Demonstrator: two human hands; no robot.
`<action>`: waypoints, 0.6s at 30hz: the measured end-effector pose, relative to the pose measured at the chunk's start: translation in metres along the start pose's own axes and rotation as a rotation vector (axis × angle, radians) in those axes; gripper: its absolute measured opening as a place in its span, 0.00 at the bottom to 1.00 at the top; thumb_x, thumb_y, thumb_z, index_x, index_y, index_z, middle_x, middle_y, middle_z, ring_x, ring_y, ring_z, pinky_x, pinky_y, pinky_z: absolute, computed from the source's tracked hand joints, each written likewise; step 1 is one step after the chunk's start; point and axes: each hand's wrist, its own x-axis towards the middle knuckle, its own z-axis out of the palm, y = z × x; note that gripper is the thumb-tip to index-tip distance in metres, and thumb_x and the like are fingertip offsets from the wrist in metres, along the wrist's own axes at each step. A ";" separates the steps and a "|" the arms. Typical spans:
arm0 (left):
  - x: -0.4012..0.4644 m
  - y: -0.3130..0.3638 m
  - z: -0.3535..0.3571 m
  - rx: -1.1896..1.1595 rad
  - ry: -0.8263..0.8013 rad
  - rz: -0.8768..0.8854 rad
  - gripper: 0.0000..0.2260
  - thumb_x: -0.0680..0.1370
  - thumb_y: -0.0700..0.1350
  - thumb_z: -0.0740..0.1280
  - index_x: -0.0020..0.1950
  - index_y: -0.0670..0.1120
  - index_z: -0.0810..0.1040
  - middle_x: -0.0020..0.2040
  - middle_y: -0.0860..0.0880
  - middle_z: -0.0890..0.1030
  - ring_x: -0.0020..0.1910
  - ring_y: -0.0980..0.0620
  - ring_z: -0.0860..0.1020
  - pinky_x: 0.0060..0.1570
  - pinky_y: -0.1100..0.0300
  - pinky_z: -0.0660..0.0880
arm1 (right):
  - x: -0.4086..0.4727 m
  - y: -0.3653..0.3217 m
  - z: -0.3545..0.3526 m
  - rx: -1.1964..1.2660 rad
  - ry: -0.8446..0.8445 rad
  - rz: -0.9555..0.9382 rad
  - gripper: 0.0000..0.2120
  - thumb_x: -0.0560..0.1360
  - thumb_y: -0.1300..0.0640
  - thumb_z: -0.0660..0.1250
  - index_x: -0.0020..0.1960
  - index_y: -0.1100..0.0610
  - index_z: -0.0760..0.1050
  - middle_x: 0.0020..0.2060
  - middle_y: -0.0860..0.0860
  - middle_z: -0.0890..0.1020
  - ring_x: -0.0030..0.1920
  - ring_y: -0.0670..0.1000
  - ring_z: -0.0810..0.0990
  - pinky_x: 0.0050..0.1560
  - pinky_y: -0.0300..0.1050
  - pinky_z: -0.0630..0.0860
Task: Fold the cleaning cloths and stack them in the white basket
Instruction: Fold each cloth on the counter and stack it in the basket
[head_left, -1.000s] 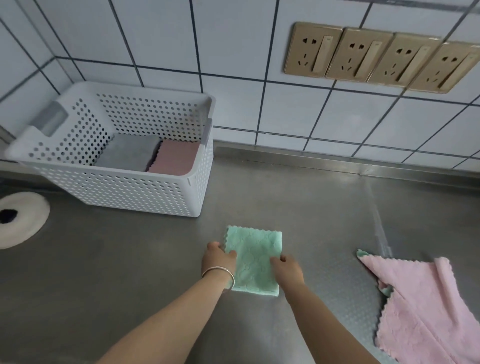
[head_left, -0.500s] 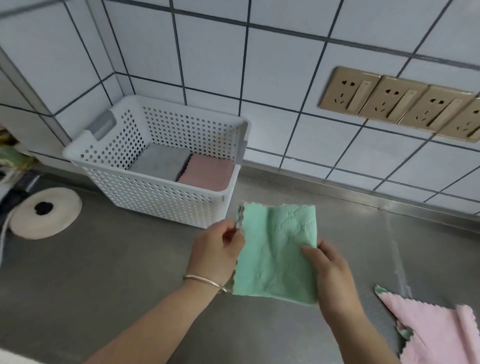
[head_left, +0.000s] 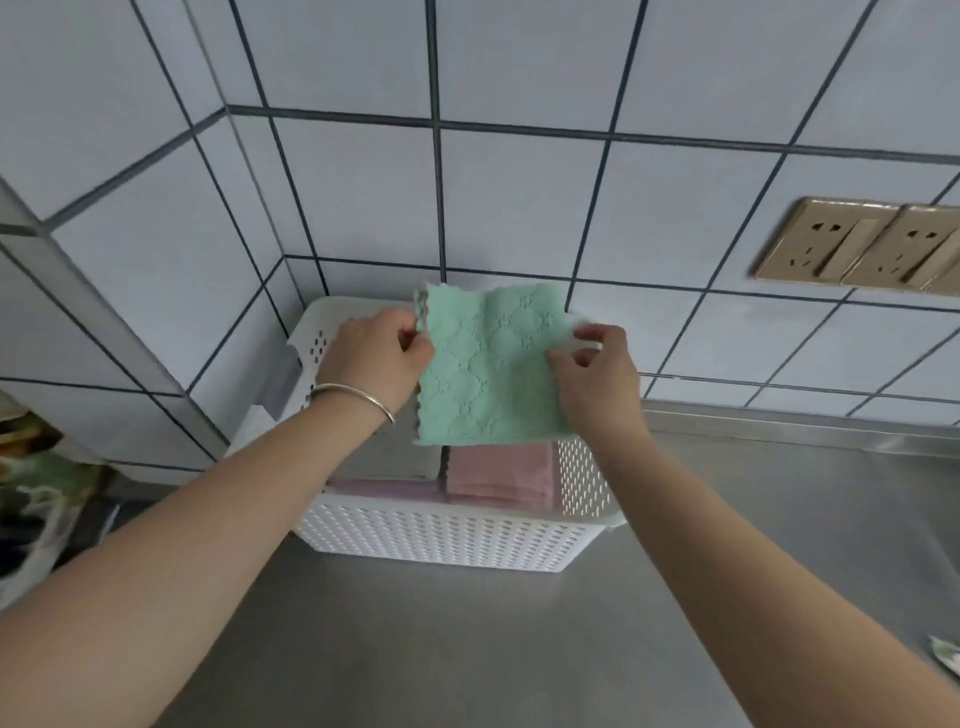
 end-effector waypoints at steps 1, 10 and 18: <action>0.008 -0.009 0.010 0.054 -0.057 0.001 0.11 0.76 0.45 0.62 0.34 0.45 0.74 0.31 0.46 0.78 0.32 0.47 0.74 0.34 0.57 0.70 | 0.008 0.006 0.011 -0.120 0.033 -0.010 0.11 0.76 0.55 0.62 0.58 0.53 0.66 0.43 0.47 0.77 0.40 0.48 0.77 0.41 0.45 0.73; 0.056 -0.063 0.124 0.251 -0.692 -0.197 0.15 0.76 0.46 0.62 0.30 0.43 0.68 0.30 0.47 0.70 0.30 0.49 0.69 0.28 0.60 0.63 | 0.070 0.057 0.063 -1.035 -0.295 0.188 0.17 0.77 0.67 0.55 0.65 0.64 0.64 0.60 0.60 0.75 0.60 0.61 0.75 0.52 0.52 0.74; 0.063 -0.081 0.178 0.240 -0.811 -0.239 0.13 0.77 0.45 0.63 0.55 0.38 0.76 0.51 0.41 0.80 0.50 0.44 0.80 0.48 0.55 0.76 | 0.095 0.095 0.084 -1.192 -0.448 0.219 0.15 0.78 0.67 0.54 0.63 0.66 0.70 0.52 0.57 0.77 0.61 0.59 0.74 0.55 0.48 0.73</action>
